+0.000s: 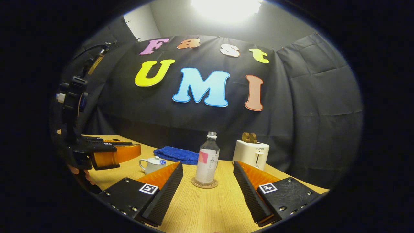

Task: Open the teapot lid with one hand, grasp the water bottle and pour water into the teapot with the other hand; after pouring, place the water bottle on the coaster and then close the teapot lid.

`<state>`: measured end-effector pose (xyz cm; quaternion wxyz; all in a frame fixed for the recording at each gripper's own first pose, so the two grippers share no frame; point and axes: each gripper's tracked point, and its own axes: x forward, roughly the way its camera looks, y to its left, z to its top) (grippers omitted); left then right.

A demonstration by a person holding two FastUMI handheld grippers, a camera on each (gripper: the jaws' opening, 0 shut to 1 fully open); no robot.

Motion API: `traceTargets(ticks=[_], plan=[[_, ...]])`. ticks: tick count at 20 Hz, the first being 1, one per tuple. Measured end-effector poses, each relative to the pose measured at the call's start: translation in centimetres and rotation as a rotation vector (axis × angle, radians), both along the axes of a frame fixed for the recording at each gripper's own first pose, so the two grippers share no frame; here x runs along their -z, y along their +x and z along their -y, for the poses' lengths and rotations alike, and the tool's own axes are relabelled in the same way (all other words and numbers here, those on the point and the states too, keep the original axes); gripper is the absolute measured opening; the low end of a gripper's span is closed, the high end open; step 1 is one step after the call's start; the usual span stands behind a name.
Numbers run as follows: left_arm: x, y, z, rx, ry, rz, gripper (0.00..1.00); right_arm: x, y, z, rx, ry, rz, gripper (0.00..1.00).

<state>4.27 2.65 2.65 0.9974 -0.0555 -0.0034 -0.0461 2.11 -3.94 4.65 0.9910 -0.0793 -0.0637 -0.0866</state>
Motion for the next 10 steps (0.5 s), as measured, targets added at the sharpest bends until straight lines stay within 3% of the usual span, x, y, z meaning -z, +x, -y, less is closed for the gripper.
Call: traceTargets(ticks=[9, 10], plan=[[-0.4, -5.2, -0.6, -0.029, -0.007, 0.07, 0.38, -1.0, -4.6, 0.0, 0.023, 0.06, 0.008, 0.97], [-0.4, -5.5, -0.7, -0.029, -0.014, 0.078, 0.41, -0.5, -4.9, 0.1, 0.029, 0.08, -0.008, 0.97]])
